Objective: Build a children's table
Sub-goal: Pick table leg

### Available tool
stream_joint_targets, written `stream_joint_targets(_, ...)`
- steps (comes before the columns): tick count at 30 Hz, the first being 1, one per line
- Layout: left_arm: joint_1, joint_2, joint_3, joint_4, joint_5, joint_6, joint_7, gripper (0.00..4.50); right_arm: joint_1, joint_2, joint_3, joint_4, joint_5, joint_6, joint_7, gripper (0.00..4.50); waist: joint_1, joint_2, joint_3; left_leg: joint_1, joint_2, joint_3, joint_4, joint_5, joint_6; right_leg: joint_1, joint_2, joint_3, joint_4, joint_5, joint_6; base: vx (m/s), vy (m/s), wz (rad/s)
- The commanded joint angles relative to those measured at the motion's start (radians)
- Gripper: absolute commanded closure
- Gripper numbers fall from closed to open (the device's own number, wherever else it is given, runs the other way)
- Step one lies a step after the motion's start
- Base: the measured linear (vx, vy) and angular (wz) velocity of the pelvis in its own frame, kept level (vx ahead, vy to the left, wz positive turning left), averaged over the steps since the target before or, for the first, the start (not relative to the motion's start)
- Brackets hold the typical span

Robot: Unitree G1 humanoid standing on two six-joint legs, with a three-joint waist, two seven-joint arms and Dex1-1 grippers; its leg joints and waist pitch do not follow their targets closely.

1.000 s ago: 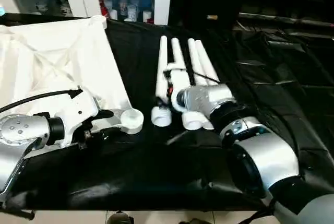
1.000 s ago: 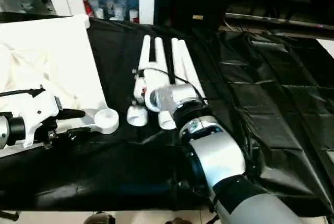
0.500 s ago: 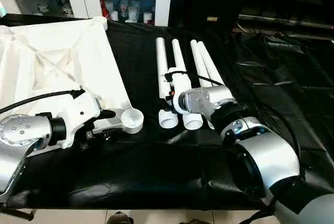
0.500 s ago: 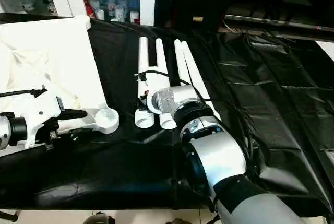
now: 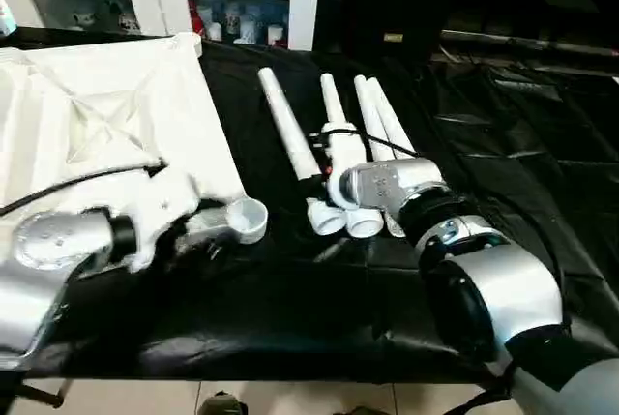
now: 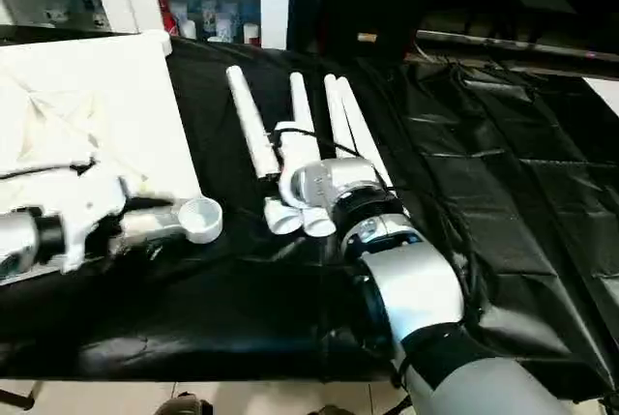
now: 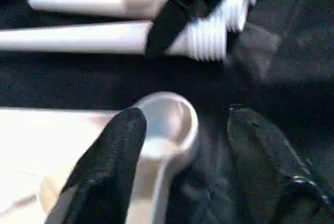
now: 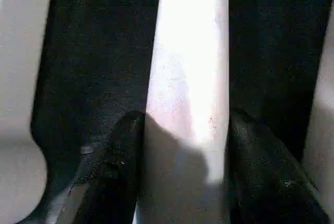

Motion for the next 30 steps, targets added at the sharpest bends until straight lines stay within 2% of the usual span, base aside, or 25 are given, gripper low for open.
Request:
stream_joint_targets(1, -0.022, -0.026, 0.020, 0.010, -0.022, -0.005, 0.021, 1.28, 0.006, -0.020, -0.028, -0.036, 0.027, -0.013, 0.012, 2.52, 0.002, 0.035, -0.083, 0.011, 0.045, -0.004, -0.069, -0.060, -0.056, 0.061, -0.081, 0.051, -0.056, 0.142, -0.237, 0.000, 0.000, 0.00)
stream_joint_targets(3, -0.053, -0.076, 0.038, 0.021, -0.043, -0.008, 0.061, 1.04, 0.019, -0.028, -0.057, -0.120, 0.060, -0.059, 0.050, 2.55, 0.003, 0.031, -0.088, 0.010, 0.044, -0.003, -0.066, -0.042, -0.047, 0.064, -0.081, 0.051, -0.054, 0.169, -0.239, 0.000, 0.000, 0.00)
stream_joint_targets(4, -0.053, -0.076, 0.038, 0.021, -0.043, -0.008, 0.061, 0.90, 0.019, -0.028, -0.057, -0.120, 0.060, -0.059, 0.050, 2.55, 0.007, 0.032, -0.090, 0.010, 0.045, -0.003, -0.064, -0.025, -0.039, 0.064, -0.083, 0.051, -0.052, 0.198, -0.239, 0.000, 0.000, 0.00)
stream_joint_targets(6, -0.075, -0.118, 0.044, 0.029, -0.050, -0.019, 0.097, 0.88, 0.042, -0.035, -0.076, -0.191, 0.084, -0.098, 0.079, 2.55, 0.007, 0.028, -0.093, 0.008, 0.043, -0.003, -0.062, -0.009, -0.024, 0.067, -0.080, 0.049, -0.051, 0.219, -0.241, 0.000, 0.000, 0.00)
stream_joint_targets(8, -0.129, -0.179, 0.035, 0.050, -0.048, 0.047, 0.163, 0.66, 0.105, -0.044, -0.117, -0.347, 0.154, -0.136, 0.162, 2.56, 0.013, 0.026, -0.095, 0.010, 0.044, -0.001, -0.058, 0.009, -0.005, 0.068, -0.079, 0.051, -0.048, 0.255, -0.234, 0.000, 0.000, 0.00)
stream_joint_targets(10, -0.188, -0.256, 0.049, 0.097, -0.048, 0.084, 0.256, 0.52, 0.162, -0.067, -0.131, -0.471, 0.216, -0.051, 0.241, 2.56, 0.016, 0.025, -0.096, 0.011, 0.042, -0.002, -0.058, 0.019, 0.008, 0.070, -0.076, 0.050, -0.049, 0.269, -0.233, 0.000, 0.000, 0.00)
stream_joint_targets(11, -0.236, -0.313, 0.063, 0.134, -0.046, 0.107, 0.329, 0.45, 0.212, -0.084, -0.136, -0.570, 0.267, 0.015, 0.307, 2.57, 0.022, 0.029, -0.098, 0.010, 0.041, -0.004, -0.057, 0.028, 0.019, 0.070, -0.074, 0.049, -0.049, 0.276, -0.237, 0.000, 0.000, 0.00)
stream_joint_targets(12, -0.240, -0.319, 0.064, 0.137, -0.045, 0.109, 0.336, 0.35, 0.217, -0.086, -0.136, -0.580, 0.273, 0.022, 0.314, 2.57, 0.023, 0.025, -0.096, 0.010, 0.040, -0.003, -0.058, 0.026, 0.024, 0.074, -0.070, 0.049, -0.053, 0.276, -0.231, 0.000, 0.000, 0.00)
stream_joint_targets(13, -0.267, -0.345, 0.075, 0.150, -0.083, 0.144, 0.336, 0.20, 0.250, -0.095, -0.140, -0.638, 0.306, 0.054, 0.353, 2.57, 0.030, 0.025, -0.098, 0.015, 0.045, -0.004, -0.056, 0.015, 0.021, 0.069, -0.077, 0.050, -0.053, 0.269, -0.231, 0.000, 0.000, 0.00)
stream_joint_targets(14, -0.296, -0.378, 0.094, 0.156, -0.146, 0.186, 0.332, 0.20, 0.291, -0.108, -0.144, -0.704, 0.348, 0.088, 0.398, 2.57, 0.032, 0.020, -0.098, 0.008, 0.039, -0.005, -0.057, 0.022, 0.019, 0.076, -0.078, 0.049, -0.054, 0.243, -0.236, 0.000, 0.000, 0.00)
stream_joint_targets(15, -0.324, -0.411, 0.115, 0.161, -0.201, 0.220, 0.340, 0.07, 0.331, -0.121, -0.148, -0.767, 0.388, 0.120, 0.435, 2.57, 0.035, 0.018, -0.099, 0.009, 0.039, -0.004, -0.055, 0.022, 0.018, 0.076, -0.080, 0.049, -0.055, 0.241, -0.243, 0.000, 0.000, 0.00)
stream_joint_targets(16, -0.365, -0.458, 0.152, 0.175, -0.289, 0.268, 0.354, 0.01, 0.384, -0.139, -0.152, -0.849, 0.440, 0.155, 0.472, 2.57, 0.040, 0.024, -0.099, 0.009, 0.042, -0.005, -0.053, 0.014, 0.018, 0.073, -0.083, 0.050, -0.055, 0.236, -0.258, 0.000, 0.000, 0.00)
stream_joint_targets(18, -0.422, -0.515, 0.206, 0.203, -0.396, 0.323, 0.384, 0.00, 0.449, -0.158, -0.159, -0.952, 0.506, 0.197, 0.506, 2.57, 0.051, 0.021, -0.098, 0.009, 0.041, -0.004, -0.051, -0.001, 0.022, 0.072, -0.082, 0.049, -0.060, 0.224, -0.272, 0.000, 0.000, 0.00)
stream_joint_targets(19, -0.455, -0.546, 0.240, 0.224, -0.443, 0.354, 0.400, 0.00, 0.481, -0.169, -0.160, -1.003, 0.534, 0.214, 0.518, 2.57, 0.054, 0.023, -0.098, 0.010, 0.041, -0.003, -0.050, -0.008, 0.022, 0.072, -0.082, 0.048, -0.060, 0.213, -0.275, 0.000, 0.000, 0.00)
stream_joint_targets(20, -0.498, -0.584, 0.285, 0.254, -0.496, 0.388, 0.423, 0.00, 0.520, -0.180, -0.165, -1.068, 0.569, 0.239, 0.531, 2.57, 0.056, 0.017, -0.096, 0.005, 0.039, -0.006, -0.053, -0.018, 0.022, 0.076, -0.082, 0.048, -0.065, 0.176, -0.269, 0.000, 0.000, 0.00)
stream_joint_targets(21, -0.498, -0.584, 0.285, 0.254, -0.496, 0.388, 0.423, 0.00, 0.520, -0.180, -0.165, -1.068, 0.569, 0.239, 0.531, 2.57, 0.058, 0.016, -0.096, 0.006, 0.037, -0.004, -0.050, -0.024, 0.021, 0.076, -0.082, 0.048, -0.068, 0.159, -0.265, 0.000, 0.000, 0.00)
stream_joint_targets(22, -0.519, -0.602, 0.312, 0.271, -0.537, 0.412, 0.434, 0.00, 0.534, -0.185, -0.169, -1.095, 0.586, 0.256, 0.538, 2.57, 0.054, 0.011, -0.093, 0.001, 0.037, -0.008, -0.055, -0.034, 0.019, 0.079, -0.084, 0.048, -0.072, 0.114, -0.252, 0.000, 0.000, 0.00)
stream_joint_targets(23, -0.537, -0.617, 0.336, 0.284, -0.581, 0.438, 0.440, 0.00, 0.547, -0.187, -0.174, -1.121, 0.601, 0.271, 0.545, 2.57, 0.056, 0.014, -0.093, 0.003, 0.034, -0.004, -0.052, -0.038, 0.014, 0.078, -0.082, 0.049, -0.074, 0.097, -0.247, 0.000, 0.000, 0.00)
stream_joint_targets(26, -0.572, -0.645, 0.380, 0.313, -0.661, 0.500, 0.467, 0.00, 0.573, -0.194, -0.176, -1.174, 0.632, 0.301, 0.554, 2.57, 0.056, 0.015, -0.092, 0.006, 0.038, -0.006, -0.053, -0.053, 0.011, 0.072, -0.083, 0.049, -0.083, 0.031, -0.227, 0.000, 0.000, 0.00)
stream_joint_targets(27, -0.583, -0.660, 0.390, 0.323, -0.691, 0.527, 0.488, 0.00, 0.591, -0.203, -0.169, -1.206, 0.655, 0.315, 0.555, 2.57, 0.058, 0.018, -0.092, 0.007, 0.039, -0.006, -0.054, -0.053, 0.009, 0.071, -0.081, 0.048, -0.083, 0.024, -0.220, 0.000, 0.000, 0.00)
stream_joint_targets(30, -0.586, -0.674, 0.384, 0.327, -0.699, 0.559, 0.506, 0.00, 0.608, -0.212, -0.159, -1.232, 0.672, 0.327, 0.551, 2.57, 0.059, 0.014, -0.094, 0.006, 0.041, -0.008, -0.055, -0.050, 0.005, 0.070, -0.080, 0.046, -0.084, 0.024, -0.210, 0.000, 0.000, 0.00)
